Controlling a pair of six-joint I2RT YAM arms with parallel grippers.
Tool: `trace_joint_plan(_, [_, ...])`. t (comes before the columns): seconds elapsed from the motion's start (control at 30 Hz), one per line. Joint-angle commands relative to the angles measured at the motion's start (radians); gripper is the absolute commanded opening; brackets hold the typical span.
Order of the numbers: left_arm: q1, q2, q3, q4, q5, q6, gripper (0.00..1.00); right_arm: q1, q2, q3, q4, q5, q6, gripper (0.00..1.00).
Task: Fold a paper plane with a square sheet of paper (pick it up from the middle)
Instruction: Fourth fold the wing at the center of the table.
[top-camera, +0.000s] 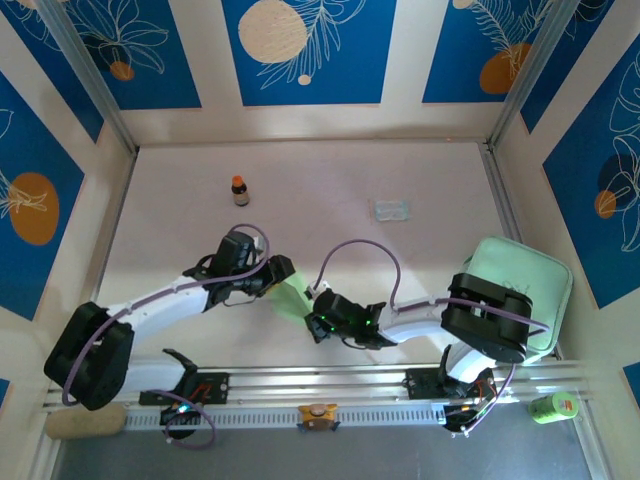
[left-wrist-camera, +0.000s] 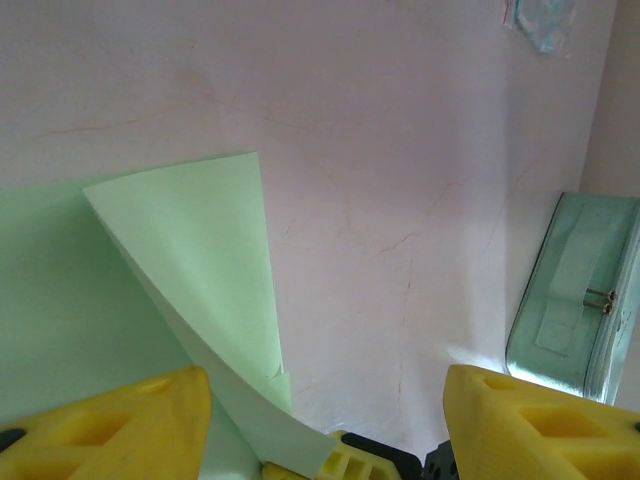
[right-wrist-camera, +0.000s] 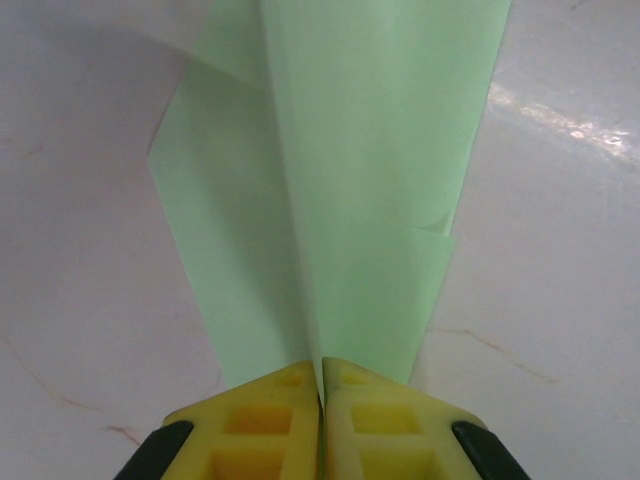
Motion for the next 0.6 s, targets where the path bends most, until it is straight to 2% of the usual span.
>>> trace_joint_plan(0.0, [0.009, -0.04, -0.008, -0.037, -0.026, 0.024, 0.59, -0.019, 0.028, 0.009, 0.0, -0.06, 0.082, 0.09])
trace_joint_plan(0.1, [0.01, -0.06, -0.024, -0.039, -0.028, 0.021, 0.52, -0.049, 0.036, -0.003, 0.034, -0.117, 0.138, 0.09])
trace_joint_plan(0.27, [0.01, -0.064, -0.05, -0.021, -0.011, 0.017, 0.31, -0.056, 0.058, 0.002, 0.042, -0.139, 0.163, 0.08])
trace_joint_plan(0.47, [0.01, -0.004, -0.07, 0.069, 0.063, 0.01, 0.05, -0.068, 0.071, -0.009, 0.073, -0.165, 0.206, 0.08])
trace_joint_plan(0.57, [0.009, 0.044, -0.072, 0.135, 0.102, 0.001, 0.03, -0.07, 0.078, -0.012, 0.091, -0.178, 0.218, 0.08])
